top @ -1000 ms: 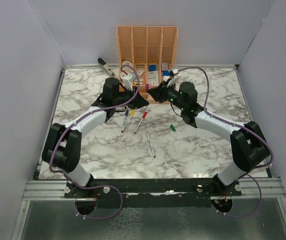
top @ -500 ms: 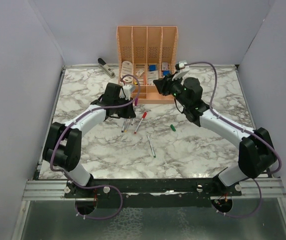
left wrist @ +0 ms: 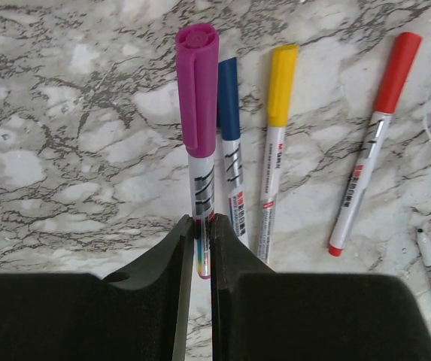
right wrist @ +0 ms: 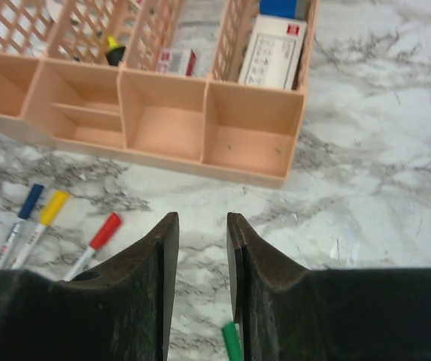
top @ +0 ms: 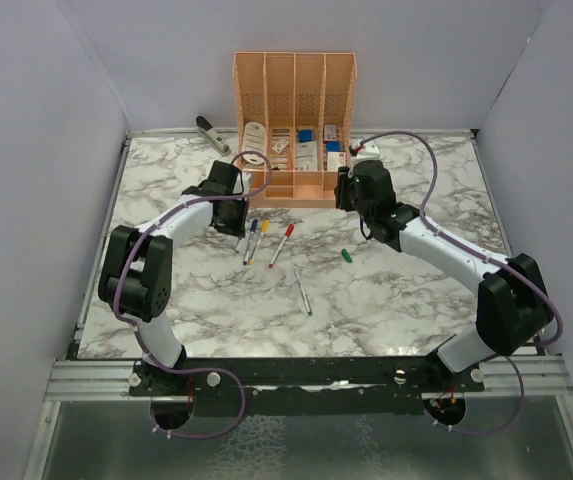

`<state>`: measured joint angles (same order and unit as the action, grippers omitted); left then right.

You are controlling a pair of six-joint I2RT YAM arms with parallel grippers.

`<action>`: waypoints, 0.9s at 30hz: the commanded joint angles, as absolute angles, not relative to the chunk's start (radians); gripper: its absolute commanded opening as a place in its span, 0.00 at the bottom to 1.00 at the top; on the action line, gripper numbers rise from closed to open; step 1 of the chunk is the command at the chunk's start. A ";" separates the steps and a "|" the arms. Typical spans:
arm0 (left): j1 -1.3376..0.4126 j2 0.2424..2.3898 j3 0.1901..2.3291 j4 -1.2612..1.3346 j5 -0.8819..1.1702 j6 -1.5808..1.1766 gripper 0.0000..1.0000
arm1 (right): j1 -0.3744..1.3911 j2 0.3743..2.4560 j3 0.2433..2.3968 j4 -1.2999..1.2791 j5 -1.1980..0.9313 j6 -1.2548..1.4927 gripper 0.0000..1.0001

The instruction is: Insert the pens into the pen caps

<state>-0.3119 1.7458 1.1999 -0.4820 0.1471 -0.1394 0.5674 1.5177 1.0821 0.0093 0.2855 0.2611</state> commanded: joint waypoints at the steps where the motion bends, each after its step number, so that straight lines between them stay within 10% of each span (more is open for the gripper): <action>1: -0.287 1.782 1.211 -0.512 0.130 -0.118 0.00 | 0.560 1.545 1.078 -0.145 0.332 0.305 0.32; 11: -0.276 1.860 1.208 -0.500 0.149 -0.096 0.01 | 0.558 1.625 1.097 -0.265 0.299 0.319 0.33; 27: -0.273 1.764 1.214 -0.501 0.173 -0.137 0.43 | 0.558 1.652 1.081 -0.305 0.265 0.330 0.34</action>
<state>-0.2806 1.8397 1.2022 -0.4976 0.1558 -0.1188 0.5625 1.6371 1.0798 -0.2901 0.2817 0.3202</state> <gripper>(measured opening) 0.427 0.336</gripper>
